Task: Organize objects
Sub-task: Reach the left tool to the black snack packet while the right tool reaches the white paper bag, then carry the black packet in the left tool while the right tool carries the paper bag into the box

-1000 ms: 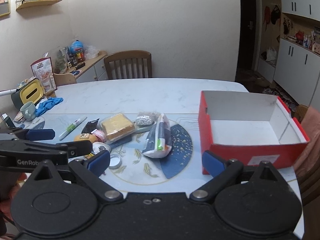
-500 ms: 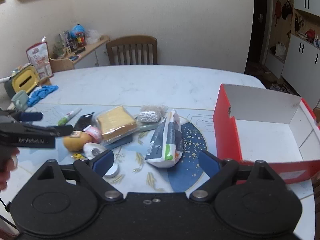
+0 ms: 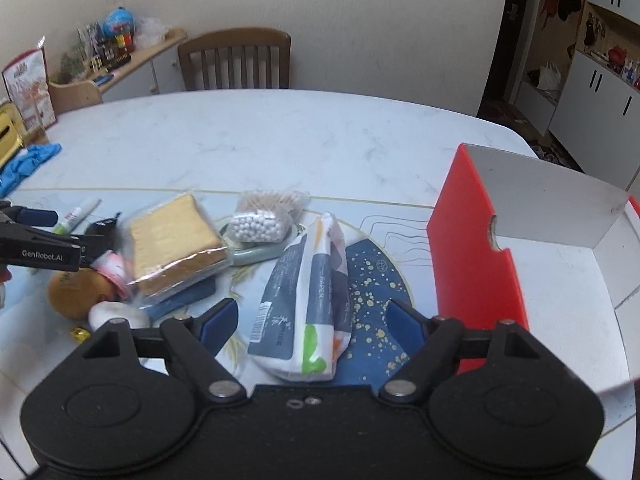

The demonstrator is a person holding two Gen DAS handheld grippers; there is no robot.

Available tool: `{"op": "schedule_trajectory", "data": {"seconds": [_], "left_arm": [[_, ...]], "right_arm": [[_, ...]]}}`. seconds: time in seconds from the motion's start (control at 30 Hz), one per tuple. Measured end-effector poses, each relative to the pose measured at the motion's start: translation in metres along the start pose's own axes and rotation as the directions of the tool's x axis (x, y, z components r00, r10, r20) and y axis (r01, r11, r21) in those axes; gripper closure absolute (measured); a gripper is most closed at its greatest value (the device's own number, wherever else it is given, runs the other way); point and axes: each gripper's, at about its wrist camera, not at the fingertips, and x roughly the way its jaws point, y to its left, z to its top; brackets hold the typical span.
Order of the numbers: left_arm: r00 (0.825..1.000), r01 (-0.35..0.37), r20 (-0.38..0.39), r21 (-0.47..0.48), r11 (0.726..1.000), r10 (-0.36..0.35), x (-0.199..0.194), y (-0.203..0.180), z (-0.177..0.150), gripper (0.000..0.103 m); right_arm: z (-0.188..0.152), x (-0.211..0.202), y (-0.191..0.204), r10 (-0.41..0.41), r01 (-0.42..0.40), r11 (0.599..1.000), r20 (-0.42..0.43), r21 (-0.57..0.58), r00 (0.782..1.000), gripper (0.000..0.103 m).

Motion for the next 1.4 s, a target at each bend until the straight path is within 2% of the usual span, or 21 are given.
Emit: {"op": "schedule_trajectory", "data": {"seconds": [0.17,0.23,0.37,0.53,0.7,0.83,1.2,1.4], "left_arm": [[0.999,0.017,-0.038,0.009,1.000,-0.017,0.015,0.005,0.004,0.025],[0.997,0.040,-0.059,-0.007,0.999,-0.040,0.020,0.009,0.003,0.035],[0.996,0.066,-0.062,-0.004,0.998,-0.066,0.023,0.009,0.000,0.045],[0.995,0.078,-0.055,0.014,0.997,-0.077,0.021,0.004,0.001,0.065],[0.995,0.077,-0.057,0.010,0.997,-0.076,0.018,0.005,0.002,0.067],[0.996,0.079,-0.050,0.006,0.997,-0.079,0.010,0.007,0.004,0.068],[0.997,0.079,0.024,0.015,0.997,-0.079,-0.043,0.005,0.022,0.068],[0.993,0.088,0.072,0.042,0.995,-0.091,-0.079,-0.019,0.036,0.068]], "right_arm": [[0.001,0.017,-0.001,0.001,0.000,1.000,-0.045,0.020,0.999,0.031],[0.002,0.021,-0.001,0.004,-0.003,1.000,-0.057,0.025,0.998,0.036],[0.004,0.025,0.002,0.008,-0.006,0.999,-0.072,0.032,0.997,0.046],[0.005,0.027,0.001,0.010,-0.005,0.998,-0.084,0.061,0.996,0.071],[0.007,0.021,-0.001,0.018,-0.012,0.996,-0.077,0.086,0.997,0.088],[0.008,0.011,-0.001,0.010,-0.005,0.996,-0.059,0.089,0.998,0.093],[0.015,-0.040,-0.013,0.037,-0.037,0.995,0.003,0.096,0.999,0.093],[0.022,-0.070,-0.028,0.056,-0.060,0.995,0.051,0.078,0.997,0.094]]}}
